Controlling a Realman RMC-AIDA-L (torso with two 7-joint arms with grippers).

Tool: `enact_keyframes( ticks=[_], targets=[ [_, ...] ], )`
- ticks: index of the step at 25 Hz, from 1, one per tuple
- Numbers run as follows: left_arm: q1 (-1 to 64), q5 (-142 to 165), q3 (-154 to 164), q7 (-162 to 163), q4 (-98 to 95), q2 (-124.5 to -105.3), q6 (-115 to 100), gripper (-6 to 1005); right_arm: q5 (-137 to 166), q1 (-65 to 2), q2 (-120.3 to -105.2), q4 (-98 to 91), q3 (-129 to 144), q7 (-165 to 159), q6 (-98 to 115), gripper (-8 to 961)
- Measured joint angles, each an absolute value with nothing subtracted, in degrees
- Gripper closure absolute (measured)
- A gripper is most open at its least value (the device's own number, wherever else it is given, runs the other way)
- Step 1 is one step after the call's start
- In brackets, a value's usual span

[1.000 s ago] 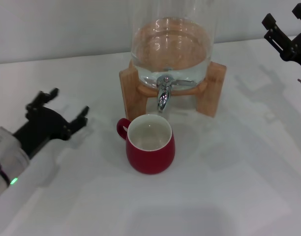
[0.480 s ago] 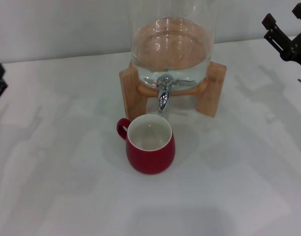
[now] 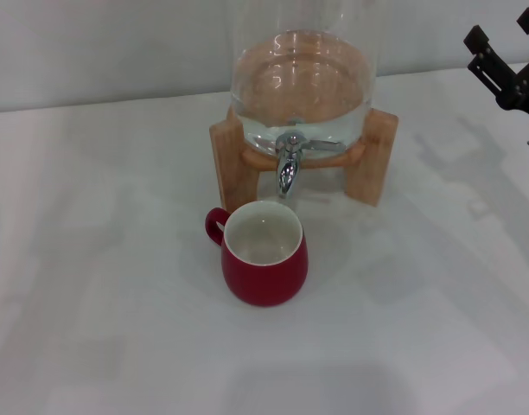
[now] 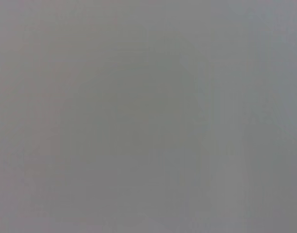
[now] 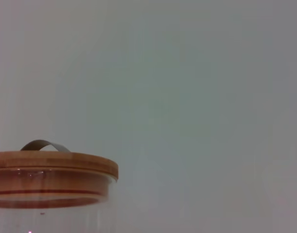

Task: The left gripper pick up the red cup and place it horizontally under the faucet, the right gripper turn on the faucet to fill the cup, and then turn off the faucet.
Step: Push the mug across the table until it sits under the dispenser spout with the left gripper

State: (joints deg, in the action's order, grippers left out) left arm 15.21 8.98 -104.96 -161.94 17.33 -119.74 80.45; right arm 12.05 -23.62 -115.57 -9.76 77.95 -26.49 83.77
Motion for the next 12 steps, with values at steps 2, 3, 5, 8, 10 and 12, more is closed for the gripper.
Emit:
enact_keyframes(
  ticks=[2,3,5,8,10,12],
  targets=[
    [14.9,6.8,-105.0,-161.9,16.5,-119.63,81.7,133,12.0,-23.4,-115.58,-9.7,78.0,-26.4,83.8,99],
    [14.7,6.0,-105.0,-161.9,16.3,-119.59,82.0,133,12.0,-23.3,-115.58,-9.7,78.0,-26.4,83.8,99],
    [14.5,4.5,-105.0,-162.0,15.8,-119.51,82.2,134,12.0,-23.3,-115.58,-9.7,78.0,-26.3,83.8,99],
    [14.6,3.5,-105.0,-162.0,14.7,-119.49,82.4,137,12.0,-23.3,-115.63,-9.7,78.0,-26.2,83.8,99],
    [14.7,3.4,-105.0,-162.0,14.4,-119.45,82.4,139,12.0,-23.4,-115.65,-9.7,78.1,-26.2,83.8,99],
    [14.8,3.3,-105.0,-162.0,14.4,-119.41,82.4,141,12.0,-23.5,-115.69,-9.7,78.1,-26.2,83.8,99]
  ],
)
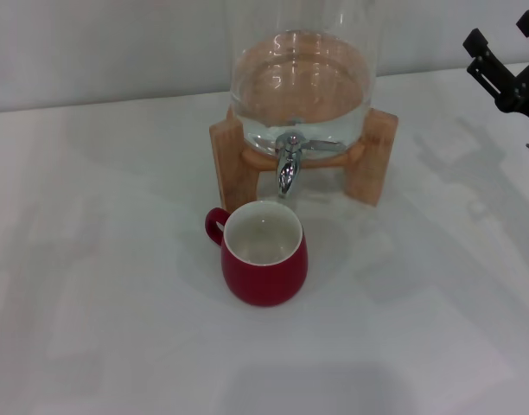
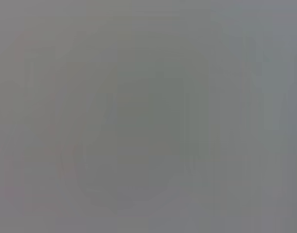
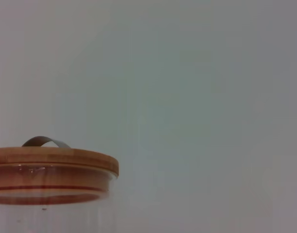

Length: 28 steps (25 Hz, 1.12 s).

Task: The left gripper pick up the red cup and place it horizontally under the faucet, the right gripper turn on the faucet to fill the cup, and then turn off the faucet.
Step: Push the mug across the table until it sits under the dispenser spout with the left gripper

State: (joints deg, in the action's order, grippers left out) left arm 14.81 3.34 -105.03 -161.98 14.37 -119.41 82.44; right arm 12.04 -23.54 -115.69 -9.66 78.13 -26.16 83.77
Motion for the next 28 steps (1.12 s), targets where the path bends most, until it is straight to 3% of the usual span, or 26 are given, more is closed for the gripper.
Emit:
enact_keyframes(
  ticks=[28],
  targets=[
    [15.9,2.9,-104.2,-162.0,13.0,-119.21,80.6,164,12.0,-23.4,-115.79,-9.6,78.7,-26.3,83.8,99]
  ],
)
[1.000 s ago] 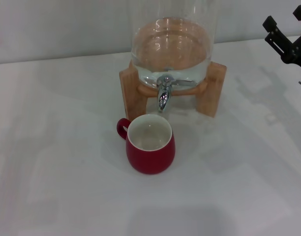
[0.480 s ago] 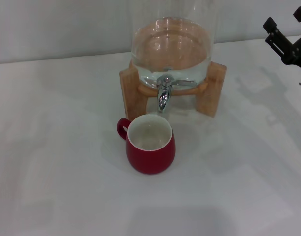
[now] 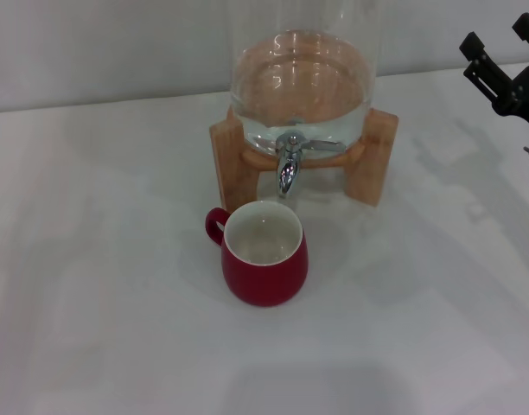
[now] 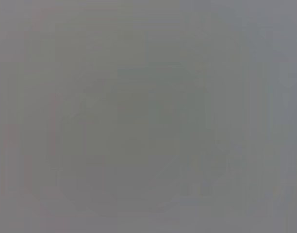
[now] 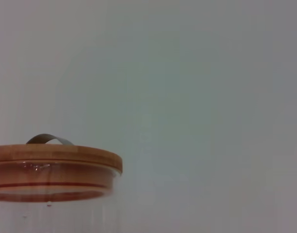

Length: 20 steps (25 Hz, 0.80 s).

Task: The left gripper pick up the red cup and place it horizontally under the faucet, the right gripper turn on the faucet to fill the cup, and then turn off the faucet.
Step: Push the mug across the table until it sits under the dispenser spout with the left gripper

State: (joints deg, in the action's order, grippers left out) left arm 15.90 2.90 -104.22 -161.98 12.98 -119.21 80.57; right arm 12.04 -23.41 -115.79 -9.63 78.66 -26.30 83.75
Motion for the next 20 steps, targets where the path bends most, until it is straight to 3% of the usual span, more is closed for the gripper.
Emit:
enact_keyframes(
  ticks=[11,20],
  targets=[
    [22.1,34.2,-104.1,-161.9,13.6,-118.96,68.2,173,12.0,-24.1,-115.75,-9.8,79.3,-26.5,83.8,99],
    [24.8,41.6,-101.8,-161.2,13.2,-119.43,66.4,181,12.0,-24.4,-115.84,-9.8,79.4,-26.5,83.8,99]
  ],
)
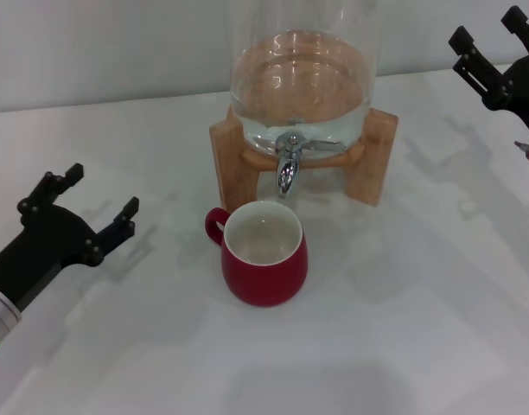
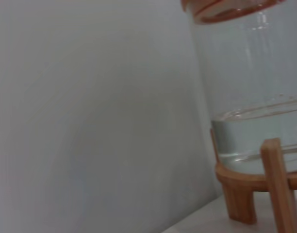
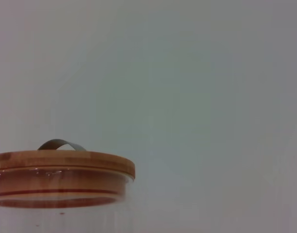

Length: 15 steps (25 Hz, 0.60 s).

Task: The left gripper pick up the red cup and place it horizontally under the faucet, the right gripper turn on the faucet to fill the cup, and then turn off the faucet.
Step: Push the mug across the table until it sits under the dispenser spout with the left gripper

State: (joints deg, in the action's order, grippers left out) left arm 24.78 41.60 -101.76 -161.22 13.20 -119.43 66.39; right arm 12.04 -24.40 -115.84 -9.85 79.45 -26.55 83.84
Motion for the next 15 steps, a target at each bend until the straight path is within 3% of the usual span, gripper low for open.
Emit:
enact_keyframes(
  ticks=[9,15],
  targets=[
    [24.1,41.5,-100.5,-161.6,13.3,-119.71,66.6,188,12.0,-24.5,-115.84,-9.8,79.5,-26.5,84.0,99],
    [23.9,41.9,-100.4,-161.7,13.2,-119.71,66.6,305,12.0,-24.6,-115.89,-10.1,79.5,-26.5,84.0,99]
  ],
)
